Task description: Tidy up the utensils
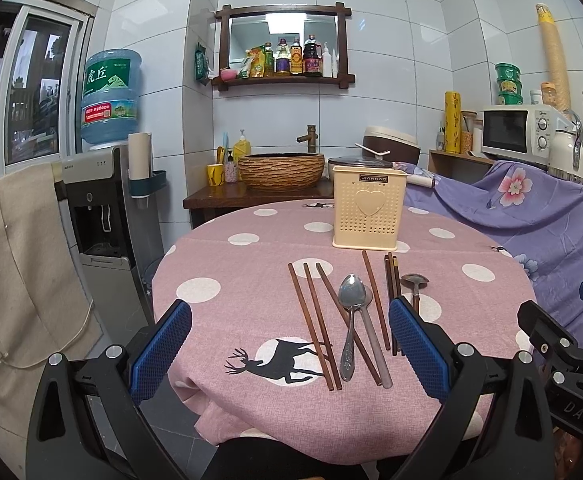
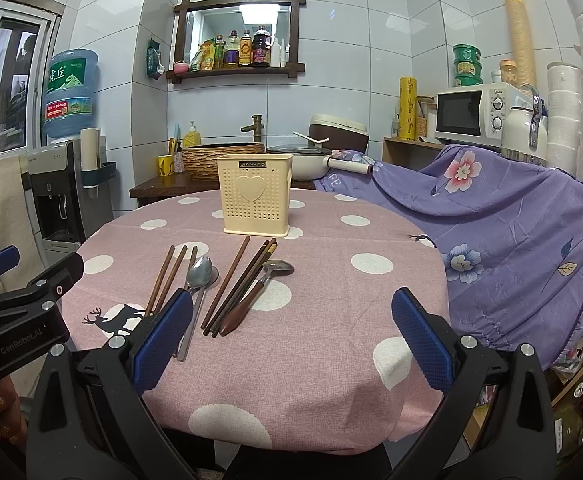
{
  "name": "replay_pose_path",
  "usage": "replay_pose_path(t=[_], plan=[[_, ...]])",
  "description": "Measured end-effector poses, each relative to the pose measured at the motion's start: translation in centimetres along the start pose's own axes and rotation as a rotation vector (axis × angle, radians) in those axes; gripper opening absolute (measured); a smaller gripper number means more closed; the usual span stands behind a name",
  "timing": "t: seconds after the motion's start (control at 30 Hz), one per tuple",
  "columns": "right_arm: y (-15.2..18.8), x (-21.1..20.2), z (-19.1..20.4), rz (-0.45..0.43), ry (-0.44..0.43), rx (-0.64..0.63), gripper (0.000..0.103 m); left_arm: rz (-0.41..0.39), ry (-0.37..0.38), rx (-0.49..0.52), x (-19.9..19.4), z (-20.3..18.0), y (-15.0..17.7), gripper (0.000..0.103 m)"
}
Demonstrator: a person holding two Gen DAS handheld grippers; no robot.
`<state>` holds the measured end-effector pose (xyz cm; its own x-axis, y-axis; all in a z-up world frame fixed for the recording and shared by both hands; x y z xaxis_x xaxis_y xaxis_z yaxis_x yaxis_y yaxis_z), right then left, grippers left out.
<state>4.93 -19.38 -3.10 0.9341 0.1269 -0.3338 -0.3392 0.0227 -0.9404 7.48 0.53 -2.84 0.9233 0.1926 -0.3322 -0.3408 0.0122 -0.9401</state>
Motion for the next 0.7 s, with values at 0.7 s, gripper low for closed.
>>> replay_pose_path(t=[0.7], plan=[[-0.01,-0.04,0.06,-0.001,0.001,-0.002,0.098,-0.016,0.006,0.005,-0.54,-0.28,-0.15,0.097]])
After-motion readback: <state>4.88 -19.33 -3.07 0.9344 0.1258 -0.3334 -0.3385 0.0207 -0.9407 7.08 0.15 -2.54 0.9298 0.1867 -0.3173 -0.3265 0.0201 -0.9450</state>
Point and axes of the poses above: each gripper's, at about its wrist camera, not at the fingertips, and x roughly the way its jaws point, z to its left, y to its underside, the point moved 8 cm from there along x, roughly the way its jaws point, and after that the axes turned 10 degrees about -y, right-handed, at the moved point
